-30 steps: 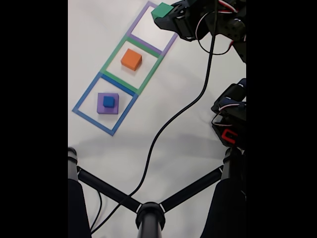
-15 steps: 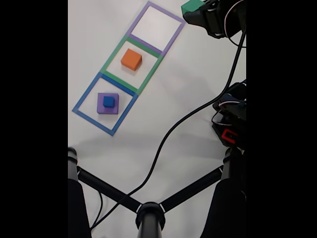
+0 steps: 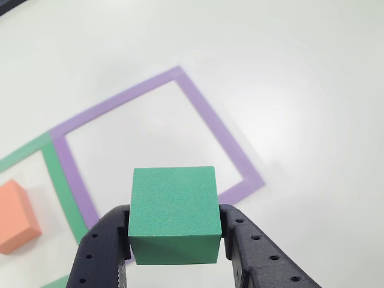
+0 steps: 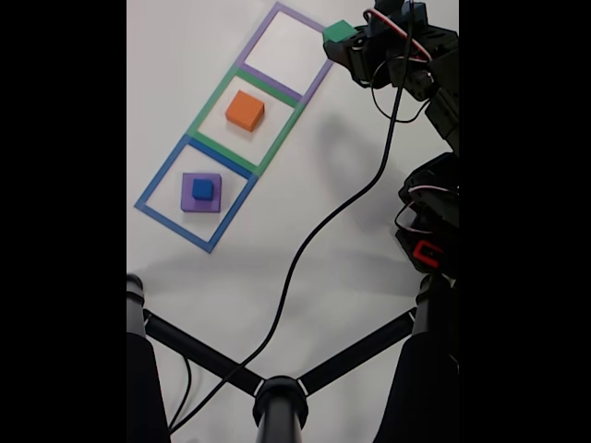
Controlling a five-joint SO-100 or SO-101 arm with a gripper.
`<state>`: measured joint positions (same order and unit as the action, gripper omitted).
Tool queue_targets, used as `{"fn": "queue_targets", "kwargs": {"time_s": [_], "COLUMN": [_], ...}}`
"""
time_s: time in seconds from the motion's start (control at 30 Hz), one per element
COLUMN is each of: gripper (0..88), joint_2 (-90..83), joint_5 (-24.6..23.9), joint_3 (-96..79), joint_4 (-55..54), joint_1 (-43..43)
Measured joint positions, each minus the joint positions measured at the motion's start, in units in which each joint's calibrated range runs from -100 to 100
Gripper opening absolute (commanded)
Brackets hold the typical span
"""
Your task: Tower of hanoi
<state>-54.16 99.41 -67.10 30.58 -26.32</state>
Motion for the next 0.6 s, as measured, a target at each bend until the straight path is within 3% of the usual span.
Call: {"fn": "queue_targets", "kwargs": {"time_s": [0.27,0.6], "gripper": [5.8,5.8], "joint_2": [14.1,36.0], "joint_5": [-0.2,0.6], "joint_3": [-14.6,-17.1], "joint_4": [-33.5,-63.9], "joint_1": [1.7,4.3]}}
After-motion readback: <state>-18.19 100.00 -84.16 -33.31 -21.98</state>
